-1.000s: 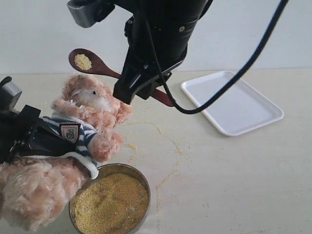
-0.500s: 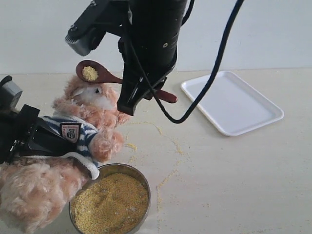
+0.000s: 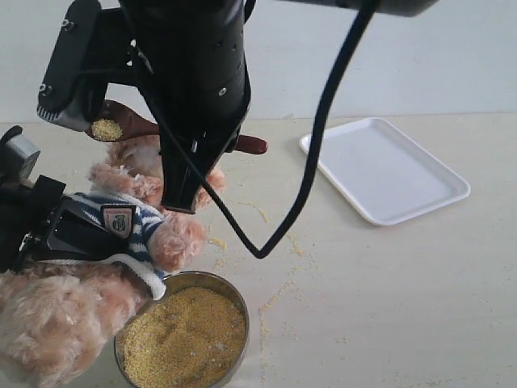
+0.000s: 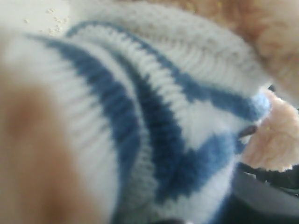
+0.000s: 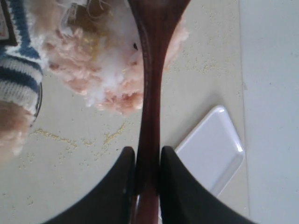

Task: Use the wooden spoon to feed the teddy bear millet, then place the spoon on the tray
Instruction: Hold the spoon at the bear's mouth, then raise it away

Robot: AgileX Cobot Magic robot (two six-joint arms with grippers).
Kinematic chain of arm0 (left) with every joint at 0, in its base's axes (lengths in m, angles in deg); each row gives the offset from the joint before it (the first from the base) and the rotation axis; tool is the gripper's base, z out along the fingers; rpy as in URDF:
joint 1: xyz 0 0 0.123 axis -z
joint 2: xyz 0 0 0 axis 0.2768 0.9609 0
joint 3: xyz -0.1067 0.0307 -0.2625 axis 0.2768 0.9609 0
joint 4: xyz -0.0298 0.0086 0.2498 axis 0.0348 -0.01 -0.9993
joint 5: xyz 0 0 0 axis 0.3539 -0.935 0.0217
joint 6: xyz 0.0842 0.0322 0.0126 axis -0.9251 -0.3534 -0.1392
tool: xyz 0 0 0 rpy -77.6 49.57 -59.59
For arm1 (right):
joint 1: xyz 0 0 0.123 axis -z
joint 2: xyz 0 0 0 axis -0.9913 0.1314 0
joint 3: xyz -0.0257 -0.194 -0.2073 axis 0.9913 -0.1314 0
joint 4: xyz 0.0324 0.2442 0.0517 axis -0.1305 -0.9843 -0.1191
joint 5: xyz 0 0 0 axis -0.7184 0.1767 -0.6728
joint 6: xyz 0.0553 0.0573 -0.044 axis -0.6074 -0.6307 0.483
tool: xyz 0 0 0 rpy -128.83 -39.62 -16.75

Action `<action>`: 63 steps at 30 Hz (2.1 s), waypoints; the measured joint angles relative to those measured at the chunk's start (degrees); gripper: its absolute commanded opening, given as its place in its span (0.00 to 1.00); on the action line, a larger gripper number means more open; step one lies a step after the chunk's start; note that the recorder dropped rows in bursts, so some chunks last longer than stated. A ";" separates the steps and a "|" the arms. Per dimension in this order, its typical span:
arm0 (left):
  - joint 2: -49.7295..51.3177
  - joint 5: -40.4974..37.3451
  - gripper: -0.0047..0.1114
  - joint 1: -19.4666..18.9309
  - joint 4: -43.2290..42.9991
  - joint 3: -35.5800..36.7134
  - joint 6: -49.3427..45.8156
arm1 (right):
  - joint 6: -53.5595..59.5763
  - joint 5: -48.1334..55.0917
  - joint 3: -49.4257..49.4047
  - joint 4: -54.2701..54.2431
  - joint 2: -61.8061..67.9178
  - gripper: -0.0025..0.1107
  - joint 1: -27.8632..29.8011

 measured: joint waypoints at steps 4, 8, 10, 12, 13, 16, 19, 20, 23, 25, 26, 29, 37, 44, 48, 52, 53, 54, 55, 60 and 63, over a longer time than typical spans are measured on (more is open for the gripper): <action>0.00 -0.65 0.08 0.00 0.00 -0.02 -0.26 | -0.28 0.00 0.00 2.68 0.00 0.02 -1.14; 0.00 -1.07 0.08 0.00 0.00 -0.02 -0.47 | -0.39 -0.12 -3.54 9.30 0.00 0.02 -2.94; 0.00 -1.07 0.08 0.00 0.00 -0.02 -0.47 | -3.30 -0.12 -7.36 14.24 0.00 0.02 -4.74; 0.00 -1.07 0.08 0.00 0.00 -0.02 -0.47 | -5.37 -0.12 -9.21 17.08 0.00 0.02 -5.56; 0.00 -1.07 0.08 0.00 0.00 -0.02 -0.47 | -5.80 -0.12 -9.46 17.66 0.00 0.02 -5.82; 0.00 -1.07 0.08 0.00 0.00 -0.02 -2.10 | -8.17 -0.12 -10.35 19.72 0.00 0.02 -6.38; 0.00 -1.07 0.08 0.00 -0.11 -0.02 -2.34 | -9.42 -0.12 -10.35 20.46 0.00 0.02 -6.38; 0.00 -1.07 0.08 0.00 -0.11 -0.02 -2.34 | -9.53 -0.12 -10.35 20.60 0.00 0.02 -6.38; 0.00 -1.07 0.08 0.00 -0.11 -0.24 -2.44 | -10.43 -0.12 -10.35 21.43 0.00 0.02 -6.46; 0.00 -1.07 0.08 -0.53 -0.11 -0.36 -2.44 | -11.08 -0.12 -10.37 22.62 0.00 0.02 -6.69; 0.00 -1.07 0.08 -0.95 -0.11 -0.36 -2.44 | -11.09 -0.12 -10.48 23.25 0.00 0.02 -6.91; 0.00 -0.95 0.08 -2.60 -0.11 -0.45 -2.44 | -11.33 -0.12 -10.61 25.03 0.00 0.02 -8.40; 0.00 -1.06 0.08 -3.84 1.30 -0.45 -2.44 | -13.27 -0.34 -10.61 27.05 0.00 0.02 -9.61; 0.00 -1.16 0.08 -3.84 1.39 -0.45 -2.98 | -16.73 -0.34 -10.61 25.74 0.00 0.02 -9.66; 0.00 -1.16 0.08 -3.84 1.39 -0.45 -5.08 | -16.23 -0.34 -10.73 23.87 -1.30 0.02 -9.66; 0.00 -1.16 0.08 -3.84 1.39 -0.45 -5.58 | -15.88 -0.45 -10.86 21.26 -5.00 0.02 -9.29; 0.00 -1.05 0.08 -3.84 1.39 -0.45 -5.61 | -15.43 -0.46 -10.86 19.57 -6.15 0.02 -8.81; 0.00 -0.95 0.08 -3.84 1.39 -0.45 -5.83 | -14.87 -0.59 -10.86 15.93 -7.95 0.02 -7.56; 0.00 -0.84 0.08 -3.84 1.39 -0.45 -6.07 | -13.51 -0.59 -10.86 13.00 -9.14 0.02 -6.40; 0.00 0.83 0.08 -3.84 1.53 -0.45 -8.42 | -9.59 -0.24 -10.86 -3.04 -14.96 0.02 2.99; 0.00 2.10 0.08 -3.84 1.56 -0.45 -9.35 | -9.11 -0.03 -10.86 -4.63 -17.20 0.02 6.65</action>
